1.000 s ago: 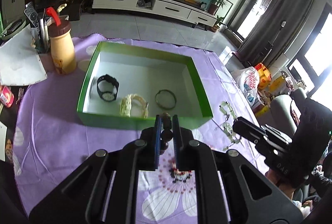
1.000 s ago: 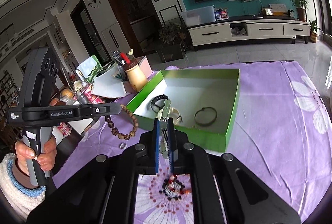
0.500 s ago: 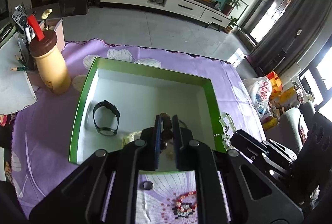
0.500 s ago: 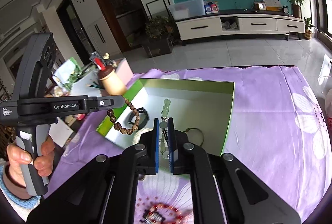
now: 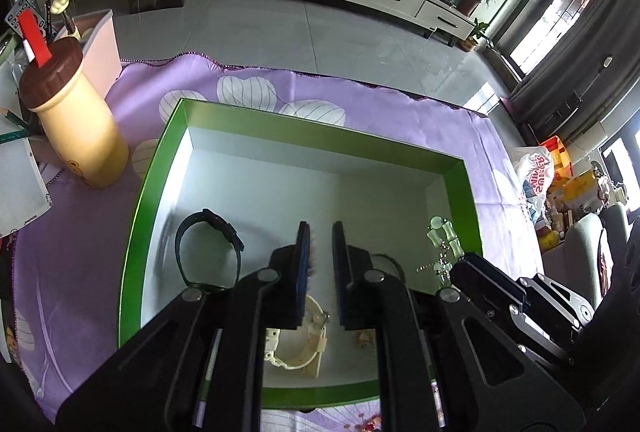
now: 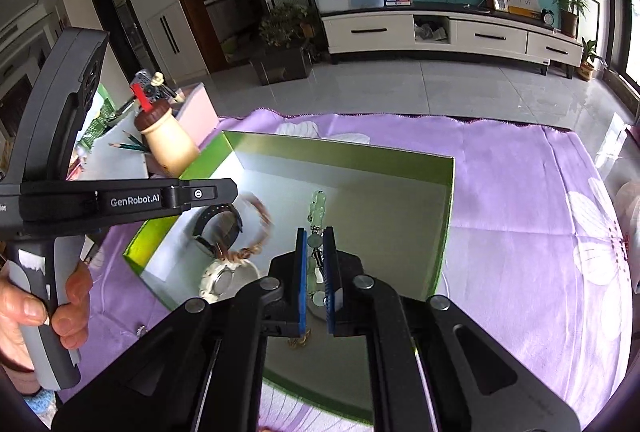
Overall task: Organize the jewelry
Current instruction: 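Carry the bead bracelet and jade pendant into the green box and release both, then move the left tool toward the silver ring while the right tool approaches the pink bead bracelet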
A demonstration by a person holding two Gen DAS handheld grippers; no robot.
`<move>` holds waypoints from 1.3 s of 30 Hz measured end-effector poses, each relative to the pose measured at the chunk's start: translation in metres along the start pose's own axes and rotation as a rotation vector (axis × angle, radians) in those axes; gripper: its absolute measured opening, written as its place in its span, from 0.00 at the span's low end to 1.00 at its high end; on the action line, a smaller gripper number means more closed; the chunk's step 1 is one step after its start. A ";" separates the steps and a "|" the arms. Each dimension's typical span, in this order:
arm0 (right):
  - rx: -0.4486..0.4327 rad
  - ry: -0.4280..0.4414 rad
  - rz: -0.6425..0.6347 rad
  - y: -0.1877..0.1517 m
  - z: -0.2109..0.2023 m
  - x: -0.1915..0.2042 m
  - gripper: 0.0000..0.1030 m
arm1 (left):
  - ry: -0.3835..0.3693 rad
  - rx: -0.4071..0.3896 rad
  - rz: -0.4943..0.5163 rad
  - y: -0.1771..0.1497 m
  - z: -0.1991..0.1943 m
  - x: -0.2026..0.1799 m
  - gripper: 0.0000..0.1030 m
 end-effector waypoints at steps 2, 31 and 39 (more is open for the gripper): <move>0.008 -0.010 0.009 0.003 0.008 -0.003 0.07 | 0.007 0.002 -0.002 0.002 0.005 0.001 0.10; -0.051 0.103 0.041 -0.082 -0.047 0.004 0.40 | -0.037 -0.162 -0.086 -0.104 -0.089 0.071 0.75; 0.060 0.044 -0.021 -0.151 -0.051 0.008 0.39 | 0.037 -0.034 -0.112 -0.186 -0.052 0.103 0.75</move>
Point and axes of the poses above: each gripper's, at about its wrist camera, not at the fingertips, and z roughly the way its jaws point, x to its left, y to its top, the point moved 9 cm from there along z, roughly the way its jaws point, and after that the axes turned 13 degrees about x, right-handed, at the moved point
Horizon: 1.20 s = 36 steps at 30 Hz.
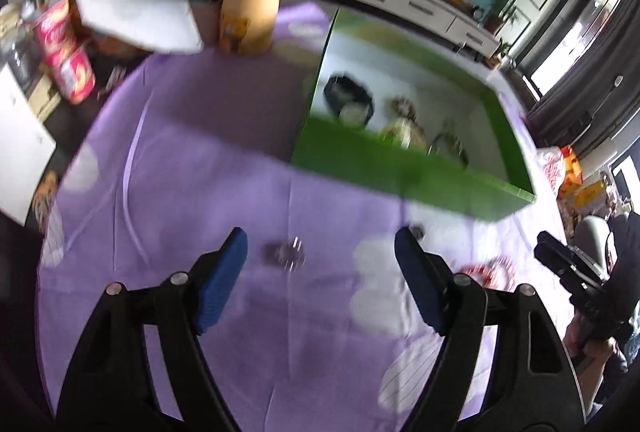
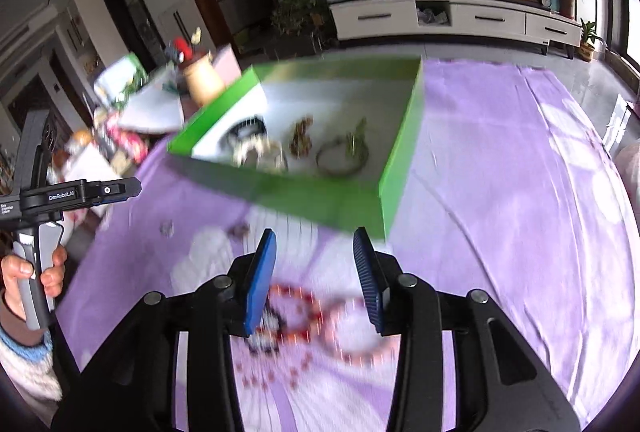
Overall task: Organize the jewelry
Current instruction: 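Move the left tool toward the silver ring while the right tool approaches the pink bead bracelet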
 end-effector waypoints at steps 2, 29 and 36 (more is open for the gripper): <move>0.036 -0.022 -0.014 -0.016 0.005 0.000 0.39 | 0.009 0.023 -0.006 -0.017 0.007 0.006 0.75; -0.013 0.108 -0.020 -0.009 -0.004 0.024 0.07 | 0.147 0.061 0.122 -0.021 0.045 -0.006 0.61; -0.051 0.186 -0.049 0.007 -0.011 0.058 0.07 | 0.207 0.052 0.154 -0.014 0.057 -0.003 0.46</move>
Point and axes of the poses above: each gripper's, at about its wrist camera, not at the fingertips, and z roughly the way its jaws point, x to its left, y to its top, the point moved 9 cm from there along z, roughly the way its jaws point, and after that the axes turned 13 degrees about x, right-handed, at the moved point
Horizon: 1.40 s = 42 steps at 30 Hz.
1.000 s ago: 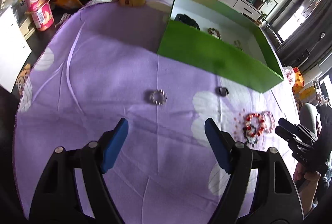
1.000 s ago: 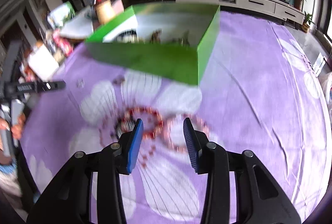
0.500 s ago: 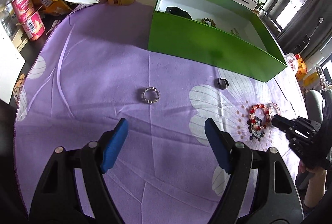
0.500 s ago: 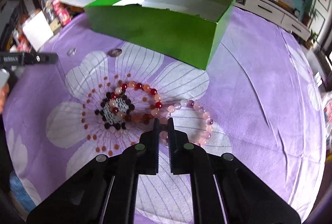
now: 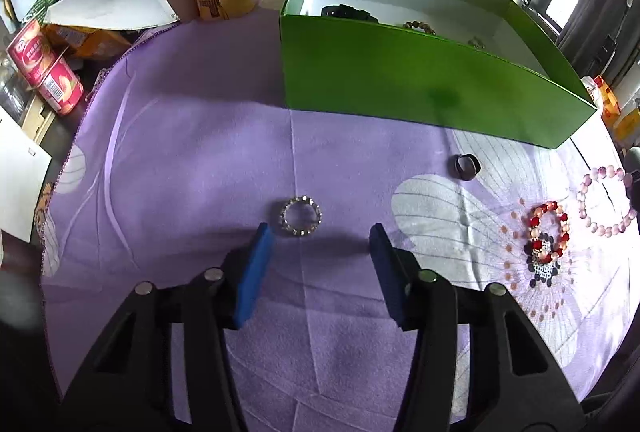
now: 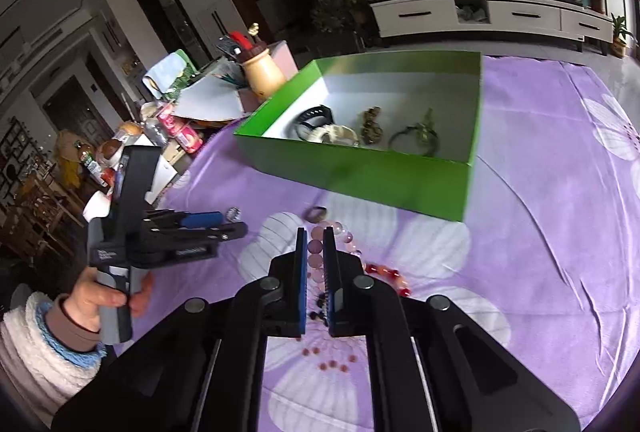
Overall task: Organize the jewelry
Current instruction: 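Move the left tool toward the silver ring while the right tool approaches the pink bead bracelet, then grasp the silver rhinestone ring with the left tool while the right tool grasps the pink bead bracelet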
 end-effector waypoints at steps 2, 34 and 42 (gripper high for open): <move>-0.003 0.003 -0.007 0.003 0.003 0.005 0.07 | 0.026 -0.012 0.014 0.001 0.000 -0.001 0.39; 0.001 0.014 0.000 0.003 0.010 0.012 0.07 | -0.175 -0.038 -0.056 0.005 -0.028 0.003 0.27; 0.003 0.022 0.011 0.003 0.013 0.007 0.07 | -0.020 -0.053 0.007 0.015 0.000 -0.002 0.28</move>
Point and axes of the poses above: each gripper's, at about its wrist camera, not at the fingertips, and z roughly the way its jaws point, x to its left, y to its top, the point moved 9 cm from there along z, roughly the way its jaws point, and after that the axes turned 13 degrees about x, right-handed, at the moved point
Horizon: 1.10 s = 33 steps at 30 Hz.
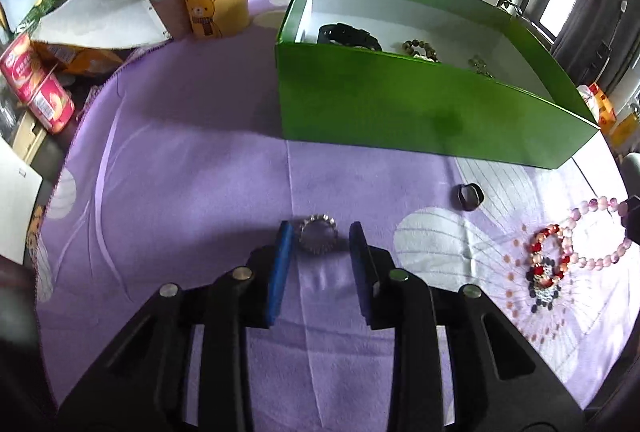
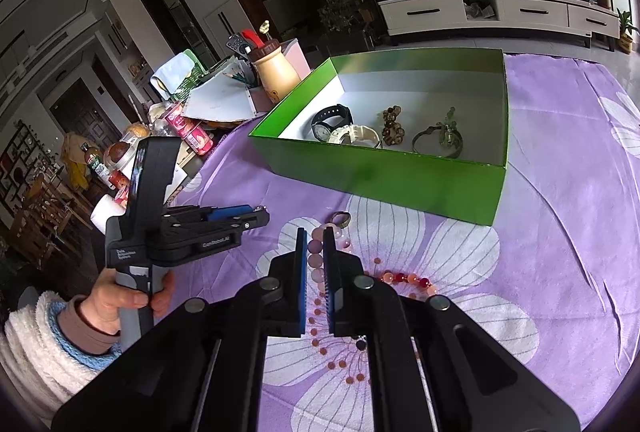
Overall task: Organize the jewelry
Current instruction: 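Grasp the silver rhinestone ring with the left tool while the right tool grasps the pink bead bracelet, then carry the silver ring and pink bracelet into the green box and open both tools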
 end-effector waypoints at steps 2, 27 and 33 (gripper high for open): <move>-0.003 -0.001 0.000 0.000 0.000 0.000 0.07 | 0.025 -0.014 0.022 0.002 0.002 -0.002 0.27; -0.118 -0.007 0.034 0.061 -0.043 -0.019 0.07 | -0.239 -0.127 0.036 0.061 -0.108 -0.045 0.19; -0.144 -0.009 0.069 0.093 -0.048 -0.034 0.07 | -0.238 -0.140 0.061 0.102 -0.122 -0.069 0.19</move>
Point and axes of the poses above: each gripper's, at about its wrist camera, not at the fingertips, and z roughly the way its jaws point, x to its left, y to its top, the point moved 9 cm from there along z, roughly the way its jaws point, and after that the axes turned 13 degrees about x, right-handed, at the moved point
